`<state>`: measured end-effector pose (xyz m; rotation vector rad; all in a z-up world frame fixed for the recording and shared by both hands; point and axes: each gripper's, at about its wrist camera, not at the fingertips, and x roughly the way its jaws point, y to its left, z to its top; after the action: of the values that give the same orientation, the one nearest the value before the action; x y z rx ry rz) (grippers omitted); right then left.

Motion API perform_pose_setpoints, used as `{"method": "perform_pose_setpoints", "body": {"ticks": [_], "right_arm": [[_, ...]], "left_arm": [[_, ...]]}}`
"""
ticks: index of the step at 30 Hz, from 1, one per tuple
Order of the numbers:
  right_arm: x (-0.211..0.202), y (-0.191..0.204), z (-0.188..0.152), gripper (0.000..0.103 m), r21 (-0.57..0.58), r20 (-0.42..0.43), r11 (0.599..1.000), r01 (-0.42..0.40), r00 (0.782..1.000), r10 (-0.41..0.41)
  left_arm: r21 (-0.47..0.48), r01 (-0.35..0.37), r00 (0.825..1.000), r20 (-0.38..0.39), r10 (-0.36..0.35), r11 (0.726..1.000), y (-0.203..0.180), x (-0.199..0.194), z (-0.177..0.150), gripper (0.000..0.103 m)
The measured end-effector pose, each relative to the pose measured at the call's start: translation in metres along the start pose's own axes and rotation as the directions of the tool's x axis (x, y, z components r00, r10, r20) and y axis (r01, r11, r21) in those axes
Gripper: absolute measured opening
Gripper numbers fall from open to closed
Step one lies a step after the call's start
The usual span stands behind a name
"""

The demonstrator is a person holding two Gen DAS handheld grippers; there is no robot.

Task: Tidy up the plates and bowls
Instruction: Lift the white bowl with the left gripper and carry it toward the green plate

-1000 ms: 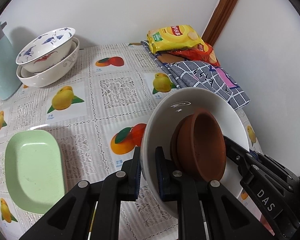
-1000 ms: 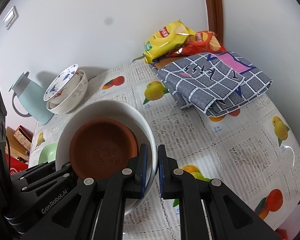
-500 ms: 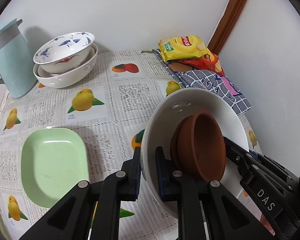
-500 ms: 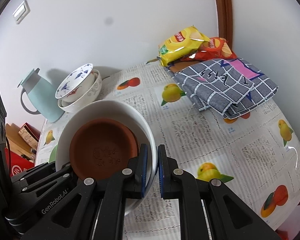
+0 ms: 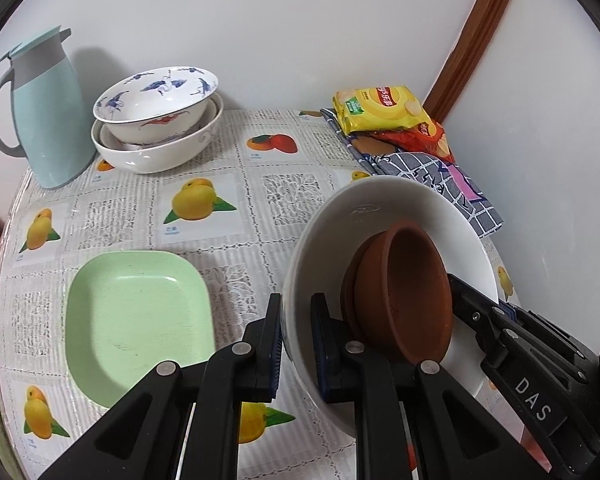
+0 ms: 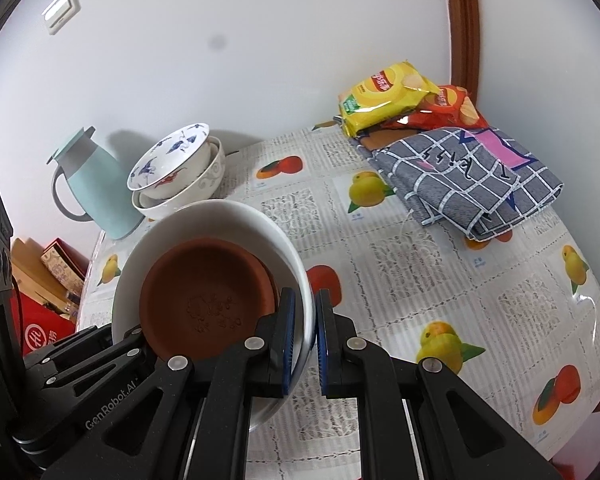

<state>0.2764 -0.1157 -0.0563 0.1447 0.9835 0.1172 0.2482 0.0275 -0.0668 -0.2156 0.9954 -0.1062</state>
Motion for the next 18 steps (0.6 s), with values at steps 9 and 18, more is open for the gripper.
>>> {"method": "perform_pose_setpoints", "body": {"ticks": [9, 18], "right_arm": [[0.005, 0.022, 0.0, 0.01, -0.017, -0.007, 1.0, -0.018, 1.0, 0.018], [0.007, 0.041, 0.0, 0.01, -0.034, -0.003, 0.999, -0.031, 1.0, 0.031]], "left_arm": [[-0.024, -0.015, 1.0, 0.008, 0.015, 1.0, 0.02, -0.006, -0.001, 0.013], [-0.038, -0.025, 0.999, 0.019, 0.026, 0.999, 0.036, -0.014, -0.001, 0.013]]}}
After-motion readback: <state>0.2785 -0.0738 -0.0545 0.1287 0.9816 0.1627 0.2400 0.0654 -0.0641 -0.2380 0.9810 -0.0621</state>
